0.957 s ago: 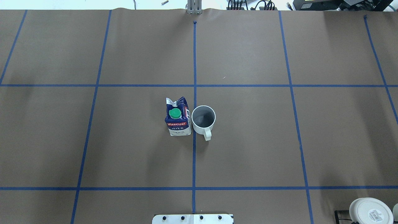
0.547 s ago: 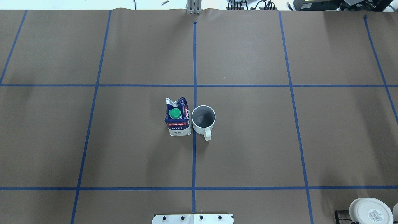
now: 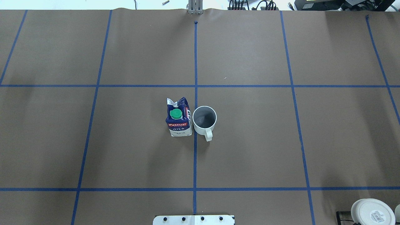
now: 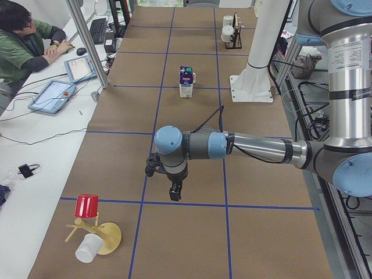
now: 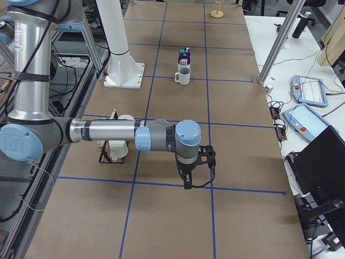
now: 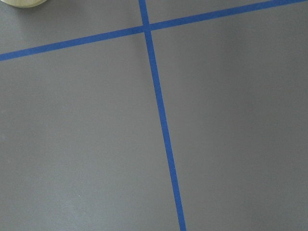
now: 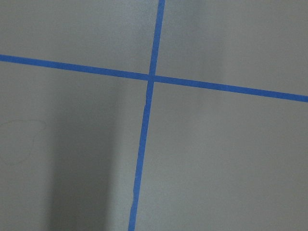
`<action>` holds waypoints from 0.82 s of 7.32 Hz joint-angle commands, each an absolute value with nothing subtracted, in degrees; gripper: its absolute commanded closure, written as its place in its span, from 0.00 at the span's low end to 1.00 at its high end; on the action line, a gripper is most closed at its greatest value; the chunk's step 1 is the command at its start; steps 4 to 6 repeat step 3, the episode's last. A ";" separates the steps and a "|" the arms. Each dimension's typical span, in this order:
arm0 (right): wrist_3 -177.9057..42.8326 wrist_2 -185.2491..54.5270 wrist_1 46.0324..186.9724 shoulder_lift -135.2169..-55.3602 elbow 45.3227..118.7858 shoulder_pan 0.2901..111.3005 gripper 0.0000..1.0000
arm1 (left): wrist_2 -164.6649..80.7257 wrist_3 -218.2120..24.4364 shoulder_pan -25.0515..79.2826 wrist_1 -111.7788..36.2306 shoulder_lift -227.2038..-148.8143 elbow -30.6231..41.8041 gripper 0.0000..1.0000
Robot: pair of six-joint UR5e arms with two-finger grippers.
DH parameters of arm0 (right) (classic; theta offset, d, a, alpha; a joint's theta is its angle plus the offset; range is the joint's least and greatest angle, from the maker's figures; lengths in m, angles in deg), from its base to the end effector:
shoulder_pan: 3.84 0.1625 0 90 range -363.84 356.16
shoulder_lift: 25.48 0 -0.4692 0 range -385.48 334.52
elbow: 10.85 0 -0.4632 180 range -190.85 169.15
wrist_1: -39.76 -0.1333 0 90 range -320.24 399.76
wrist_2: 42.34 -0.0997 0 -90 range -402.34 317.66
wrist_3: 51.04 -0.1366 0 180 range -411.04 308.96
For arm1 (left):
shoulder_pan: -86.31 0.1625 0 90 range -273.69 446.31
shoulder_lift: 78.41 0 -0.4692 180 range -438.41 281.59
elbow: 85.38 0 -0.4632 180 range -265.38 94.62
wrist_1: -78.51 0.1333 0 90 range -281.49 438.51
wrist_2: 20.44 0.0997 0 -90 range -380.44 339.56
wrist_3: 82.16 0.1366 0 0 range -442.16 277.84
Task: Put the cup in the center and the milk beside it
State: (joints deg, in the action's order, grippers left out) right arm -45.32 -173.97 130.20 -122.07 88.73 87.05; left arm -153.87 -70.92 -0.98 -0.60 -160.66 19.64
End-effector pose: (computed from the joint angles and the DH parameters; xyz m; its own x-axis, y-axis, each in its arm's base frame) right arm 0.0505 -0.5121 0.7020 0.7456 -0.1174 0.6559 0.0591 0.9921 0.1104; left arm -0.0162 -0.4908 0.6741 0.7043 0.1855 -0.6852 -0.1881 0.9795 0.0718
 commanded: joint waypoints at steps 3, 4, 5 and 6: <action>-45.32 -174.35 130.20 -122.16 88.81 87.04 0.00 | -153.85 -70.91 -1.05 -0.60 -160.68 19.56 0.02; -45.32 -174.35 130.20 -122.16 88.81 87.04 0.00 | -153.85 -70.91 -1.05 -0.60 -160.68 19.56 0.02; -45.32 -174.35 130.20 -122.16 88.81 87.04 0.00 | -153.85 -70.91 -1.05 -0.60 -160.68 19.56 0.02; -45.32 -174.35 130.20 -122.16 88.81 87.04 0.00 | -153.85 -70.91 -1.05 -0.60 -160.68 19.56 0.02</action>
